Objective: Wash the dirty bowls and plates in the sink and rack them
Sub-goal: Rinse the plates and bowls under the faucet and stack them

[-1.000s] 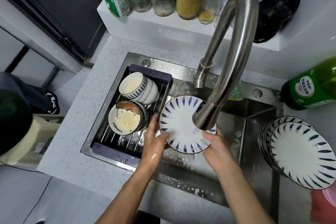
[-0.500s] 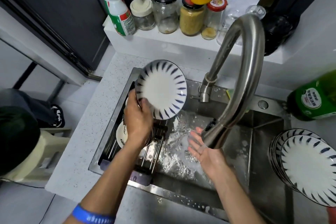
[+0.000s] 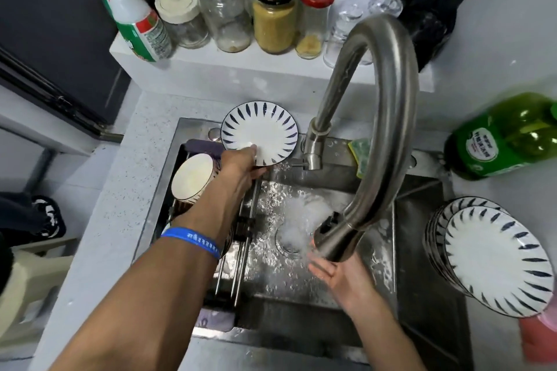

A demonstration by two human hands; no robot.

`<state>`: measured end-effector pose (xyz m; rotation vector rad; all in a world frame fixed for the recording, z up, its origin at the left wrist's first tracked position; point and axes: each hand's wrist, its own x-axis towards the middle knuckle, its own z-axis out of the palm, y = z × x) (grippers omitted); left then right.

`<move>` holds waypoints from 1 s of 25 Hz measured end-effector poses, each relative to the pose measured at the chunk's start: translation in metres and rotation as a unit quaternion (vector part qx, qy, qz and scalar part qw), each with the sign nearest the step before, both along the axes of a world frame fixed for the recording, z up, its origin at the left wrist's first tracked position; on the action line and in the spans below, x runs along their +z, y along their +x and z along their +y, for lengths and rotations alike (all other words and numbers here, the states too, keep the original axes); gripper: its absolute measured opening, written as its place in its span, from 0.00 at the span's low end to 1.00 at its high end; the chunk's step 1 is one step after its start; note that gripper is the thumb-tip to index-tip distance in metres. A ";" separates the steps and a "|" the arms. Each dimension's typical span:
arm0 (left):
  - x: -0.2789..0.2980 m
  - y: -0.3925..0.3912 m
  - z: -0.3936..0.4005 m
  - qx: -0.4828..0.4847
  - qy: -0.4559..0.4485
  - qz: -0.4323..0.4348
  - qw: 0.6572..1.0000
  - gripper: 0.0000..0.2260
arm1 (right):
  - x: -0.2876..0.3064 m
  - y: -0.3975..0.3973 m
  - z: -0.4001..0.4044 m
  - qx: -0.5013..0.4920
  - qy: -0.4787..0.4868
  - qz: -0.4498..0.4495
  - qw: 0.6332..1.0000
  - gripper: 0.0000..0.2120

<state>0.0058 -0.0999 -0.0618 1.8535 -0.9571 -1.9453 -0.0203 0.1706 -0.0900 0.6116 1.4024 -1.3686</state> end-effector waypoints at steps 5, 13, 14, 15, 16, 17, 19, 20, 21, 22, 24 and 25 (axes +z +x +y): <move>0.017 0.018 0.038 -0.063 0.051 0.056 0.995 0.07 | 0.028 -0.021 0.018 -0.015 0.026 0.071 0.997 0.12; -0.006 0.048 0.213 -0.084 0.110 0.102 0.985 0.08 | 0.048 -0.063 0.153 -0.288 0.210 0.179 0.917 0.23; -0.010 0.048 0.221 -0.084 0.114 0.098 0.985 0.08 | 0.044 -0.067 0.163 -0.283 0.226 0.185 0.914 0.21; -0.013 0.048 0.227 -0.080 0.115 0.092 0.986 0.08 | 0.041 -0.073 0.168 -0.265 0.248 0.194 0.911 0.19; -0.014 0.047 0.231 -0.073 0.115 0.085 0.987 0.09 | 0.040 -0.080 0.172 -0.250 0.262 0.207 0.909 0.17; -0.014 0.047 0.233 -0.066 0.112 0.076 0.989 0.10 | 0.037 -0.087 0.176 -0.239 0.270 0.224 0.905 0.15; -0.013 0.048 0.233 -0.053 0.104 0.069 0.991 0.10 | 0.038 -0.095 0.181 -0.230 0.275 0.250 0.899 0.11; -0.009 0.047 0.232 -0.046 0.099 0.072 0.991 0.10 | 0.042 -0.094 0.182 -0.219 0.275 0.275 0.895 0.10; -0.005 0.047 0.231 -0.042 0.092 0.072 0.992 0.09 | 0.046 -0.090 0.185 -0.195 0.280 0.315 0.886 0.11; -0.001 0.046 0.231 -0.040 0.086 0.074 0.993 0.08 | 0.054 -0.083 0.188 -0.156 0.291 0.357 0.874 0.14; 0.006 0.049 0.231 -0.038 0.063 0.085 0.994 0.08 | 0.074 -0.064 0.185 -0.060 0.293 0.430 0.852 0.17; 0.010 0.053 0.230 -0.040 0.048 0.087 0.994 0.08 | 0.083 -0.053 0.176 -0.022 0.278 0.449 0.849 0.17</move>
